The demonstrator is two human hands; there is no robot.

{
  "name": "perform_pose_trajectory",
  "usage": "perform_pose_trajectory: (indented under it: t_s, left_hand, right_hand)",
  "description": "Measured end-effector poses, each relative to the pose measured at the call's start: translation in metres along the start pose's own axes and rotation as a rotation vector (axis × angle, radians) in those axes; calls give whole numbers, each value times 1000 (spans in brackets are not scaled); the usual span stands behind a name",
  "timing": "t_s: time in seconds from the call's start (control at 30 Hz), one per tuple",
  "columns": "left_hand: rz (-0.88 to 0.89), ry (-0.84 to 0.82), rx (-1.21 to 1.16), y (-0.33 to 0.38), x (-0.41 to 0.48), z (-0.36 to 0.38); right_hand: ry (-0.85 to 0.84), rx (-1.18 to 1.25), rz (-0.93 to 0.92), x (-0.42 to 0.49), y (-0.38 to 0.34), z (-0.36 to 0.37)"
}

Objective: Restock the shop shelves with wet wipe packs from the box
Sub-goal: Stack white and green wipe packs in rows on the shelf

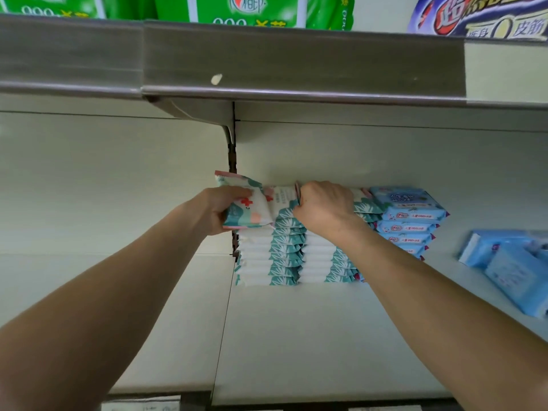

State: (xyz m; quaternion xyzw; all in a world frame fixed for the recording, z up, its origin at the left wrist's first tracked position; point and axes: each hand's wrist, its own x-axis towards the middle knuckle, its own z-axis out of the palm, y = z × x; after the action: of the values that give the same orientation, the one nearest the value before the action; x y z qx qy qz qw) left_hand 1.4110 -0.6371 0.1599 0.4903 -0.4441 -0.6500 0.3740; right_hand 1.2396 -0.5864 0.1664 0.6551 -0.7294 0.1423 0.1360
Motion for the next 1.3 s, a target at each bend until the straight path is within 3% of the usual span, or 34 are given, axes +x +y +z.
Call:
perform_pose_trajectory:
  t_s: [0.13,0.2,0.3,0.33,0.4,0.47,0.57,0.7,0.77,0.9,1.0,1.17,1.3]
  left_hand:
    - [28,40,23,3,-3,-4]
    - [67,61,29,6,-4,-9]
    - [95,-35,15,12,-11,-17]
    - [98,-87,29,14,-15,-20]
    - [105,-194,72,18,-22,-20]
    - [100,-256,108,22,-27,-16]
    - [59,-289,154,28,-35,-14]
    - [52,-358,-87,32,-33,-20]
    - [77,-321,-124,29,-27,-16]
    - [78,-60,-73,26,-9,1]
    - [123,-43,-69,28,1,13]
    - [247,203,264,25,19,25]
    - [318,288,535,22,25,31]
  right_hand:
    - [14,-32,-39,3,-6,1]
    - [-60,-53,-40,5,-9,4]
    - [-54,-6,-36,8,-9,-1]
    - [-19,103,-31,10,-9,-7]
    - [-21,544,-23,15,-9,-22]
    - [-154,957,7,17,-13,-34]
    - [-245,1164,53,20,-15,-40]
    - [-97,1271,232,22,0,-40]
    - [-105,1224,284,22,8,-37]
    - [-77,847,263,25,17,-26]
    - [-107,542,175,20,18,-24]
    - [-89,292,85,13,17,-18]
    - [-50,154,30,11,16,-12]
